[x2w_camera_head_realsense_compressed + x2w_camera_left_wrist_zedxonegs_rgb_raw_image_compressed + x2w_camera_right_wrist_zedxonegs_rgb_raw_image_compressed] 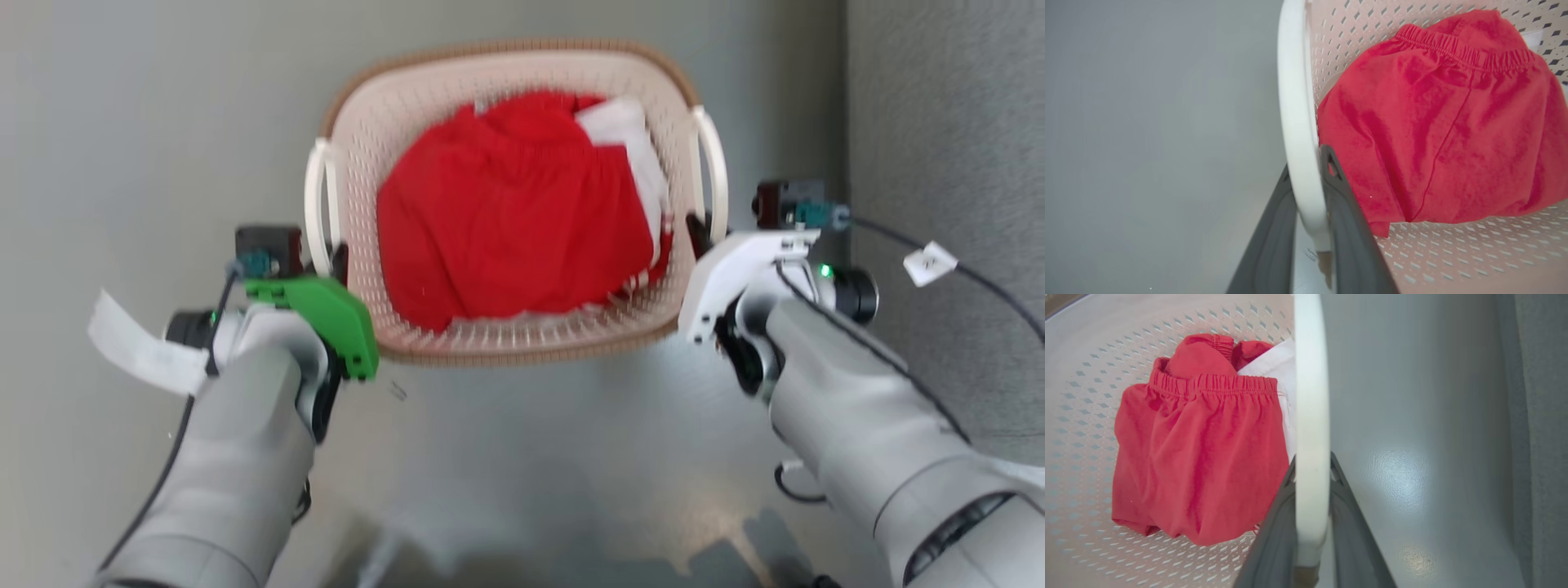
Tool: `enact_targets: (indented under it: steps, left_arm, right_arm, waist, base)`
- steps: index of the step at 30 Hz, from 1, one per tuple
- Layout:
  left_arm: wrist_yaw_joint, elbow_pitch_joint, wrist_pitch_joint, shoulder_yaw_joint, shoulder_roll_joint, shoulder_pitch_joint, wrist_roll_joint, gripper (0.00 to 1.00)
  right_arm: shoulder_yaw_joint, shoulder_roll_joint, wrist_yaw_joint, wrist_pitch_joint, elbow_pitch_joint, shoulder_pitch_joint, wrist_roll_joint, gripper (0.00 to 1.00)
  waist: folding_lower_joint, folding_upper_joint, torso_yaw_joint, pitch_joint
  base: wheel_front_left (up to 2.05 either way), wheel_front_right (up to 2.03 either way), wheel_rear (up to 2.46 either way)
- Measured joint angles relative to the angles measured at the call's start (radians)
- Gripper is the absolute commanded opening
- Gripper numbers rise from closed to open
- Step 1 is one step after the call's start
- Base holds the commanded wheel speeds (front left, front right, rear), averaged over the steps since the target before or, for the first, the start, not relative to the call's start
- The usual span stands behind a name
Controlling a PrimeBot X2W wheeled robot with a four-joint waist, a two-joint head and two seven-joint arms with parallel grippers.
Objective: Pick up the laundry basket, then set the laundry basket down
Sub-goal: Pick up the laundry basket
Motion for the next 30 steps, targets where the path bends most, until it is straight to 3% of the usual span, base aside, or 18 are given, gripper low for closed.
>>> enact_targets:
  steps: [17, 30]
  left_arm:
    - [-0.007, 0.028, 0.002, -0.04, -0.005, 0.177, -0.055, 0.0]
    - [-0.01, 0.04, 0.065, -0.085, -0.002, 0.291, -0.079, 0.0]
  right_arm:
    - [0.064, 0.007, -0.001, 0.05, -0.016, 0.189, 0.089, 0.0]
    - [0.139, 0.005, -0.012, 0.122, -0.038, 0.304, 0.14, 0.0]
  waist:
    - [0.0, 0.0, -0.004, -0.208]
    - [0.0, 0.0, -0.018, -0.363]
  base:
    - [0.0, 0.0, 0.0]
    - [0.0, 0.0, 0.0]
